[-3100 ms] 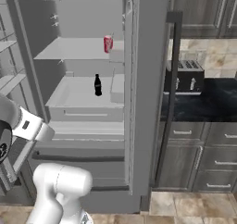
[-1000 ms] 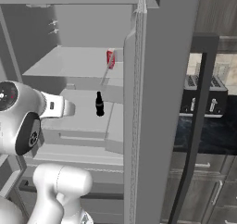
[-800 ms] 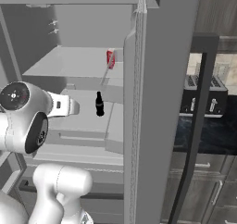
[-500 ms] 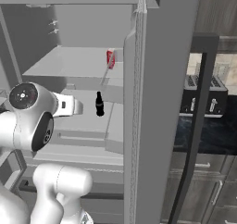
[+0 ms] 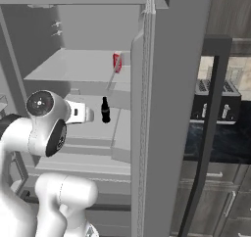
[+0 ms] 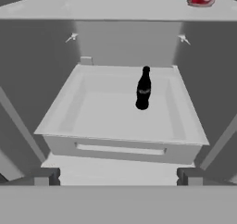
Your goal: Open the fridge, grab two sodas, and place both sodas inside the bowl with ice on the dining counter.
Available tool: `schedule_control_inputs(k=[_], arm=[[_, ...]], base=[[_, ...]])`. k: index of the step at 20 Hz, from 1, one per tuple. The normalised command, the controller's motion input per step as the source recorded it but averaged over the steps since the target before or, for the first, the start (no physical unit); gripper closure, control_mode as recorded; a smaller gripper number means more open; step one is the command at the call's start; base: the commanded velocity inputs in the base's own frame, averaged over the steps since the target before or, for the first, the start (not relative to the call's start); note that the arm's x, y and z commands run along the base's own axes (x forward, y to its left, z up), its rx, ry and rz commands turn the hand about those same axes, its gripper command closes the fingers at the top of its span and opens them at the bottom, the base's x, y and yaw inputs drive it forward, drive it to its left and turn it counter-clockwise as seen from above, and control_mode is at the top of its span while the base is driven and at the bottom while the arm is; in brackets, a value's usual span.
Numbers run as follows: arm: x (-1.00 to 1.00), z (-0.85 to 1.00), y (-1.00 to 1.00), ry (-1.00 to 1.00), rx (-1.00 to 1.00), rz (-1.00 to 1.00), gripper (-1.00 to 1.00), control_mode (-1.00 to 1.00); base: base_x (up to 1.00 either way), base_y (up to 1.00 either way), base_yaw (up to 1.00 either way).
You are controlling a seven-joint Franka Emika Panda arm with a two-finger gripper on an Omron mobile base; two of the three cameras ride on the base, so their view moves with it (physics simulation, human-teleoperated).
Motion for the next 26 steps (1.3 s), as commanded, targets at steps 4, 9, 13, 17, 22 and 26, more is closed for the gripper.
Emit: schedule_control_inputs(k=[4, 9, 13, 17, 22, 26], arm=[[0.29, -0.45, 0.00, -0.11, 0.00, 0.00, -1.00, -1.00], [0.26, -0.31, 0.00, -0.15, 0.00, 0.00, -1.00, -1.00], [0.15, -0.22, 0.00, -0.23, 0.00, 0.00, -1.00, -1.00], [0.13, -0.24, 0.01, -0.18, 0.00, 0.00, -1.00, -1.00], [0.27, -0.39, 0.05, -0.03, 0.00, 0.00, -1.00, -1.00], [0.29, -0.41, 0.03, 0.00, 0.00, 0.00, -1.00, -1.00]], base=[[0.00, 0.00, 0.00], [0.00, 0.00, 0.00], [0.00, 0.00, 0.00], [0.00, 0.00, 0.00], [0.00, 0.00, 0.00], [0.00, 0.00, 0.00]])
